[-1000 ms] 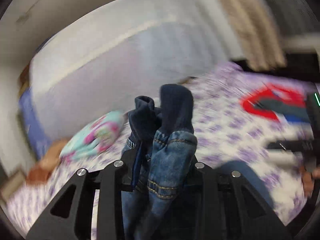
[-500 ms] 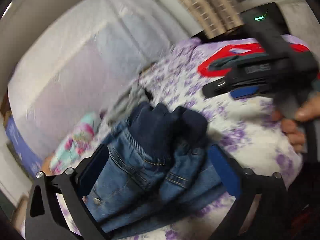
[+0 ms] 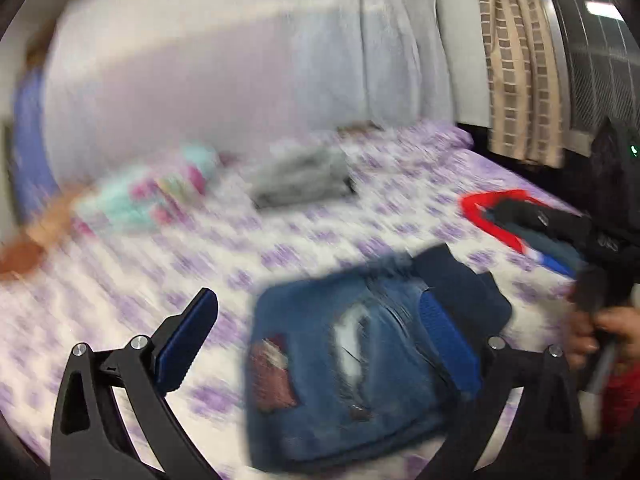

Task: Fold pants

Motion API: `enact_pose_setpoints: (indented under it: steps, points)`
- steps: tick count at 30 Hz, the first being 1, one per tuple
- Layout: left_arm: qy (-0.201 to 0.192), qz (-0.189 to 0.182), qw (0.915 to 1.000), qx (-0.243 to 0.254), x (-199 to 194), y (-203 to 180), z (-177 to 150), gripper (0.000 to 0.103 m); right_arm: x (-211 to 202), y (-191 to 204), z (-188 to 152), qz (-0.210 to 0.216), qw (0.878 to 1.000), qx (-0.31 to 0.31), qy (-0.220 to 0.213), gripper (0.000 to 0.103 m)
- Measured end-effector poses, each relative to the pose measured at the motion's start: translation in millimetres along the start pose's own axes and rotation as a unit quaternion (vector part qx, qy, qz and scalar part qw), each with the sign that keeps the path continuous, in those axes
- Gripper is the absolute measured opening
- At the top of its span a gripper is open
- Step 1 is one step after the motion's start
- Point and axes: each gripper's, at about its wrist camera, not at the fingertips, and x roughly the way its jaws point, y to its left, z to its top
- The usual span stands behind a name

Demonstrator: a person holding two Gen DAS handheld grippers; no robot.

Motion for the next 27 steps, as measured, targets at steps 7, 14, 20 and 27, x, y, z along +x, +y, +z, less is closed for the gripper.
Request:
enact_pose_setpoints:
  steps: [7, 14, 20, 27]
  points:
    - [0.026, 0.058, 0.9929, 0.101, 44.1, -47.6, -71.8, 0.098, 61.2, -33.5, -52.1, -0.08, 0.987, 0.002, 0.14, 0.1]
    - [0.0, 0.002, 0.9997, 0.025, 6.8, -1.5, -52.2, 0.098, 20.3, 2.6, -25.2, -0.103, 0.991, -0.061, 0.061, 0.099]
    - [0.074, 0.0, 0.9973, -0.007, 46.2, 18.2, -55.4, 0.099, 62.6, 45.7, -23.6, -0.103, 0.977, -0.146, 0.116, 0.099]
    - [0.073, -0.044, 0.9959, -0.03, 40.0, 27.5, -61.8, 0.099, 65.6, 22.0, -42.4, -0.07, 0.984, -0.077, 0.141, 0.099]
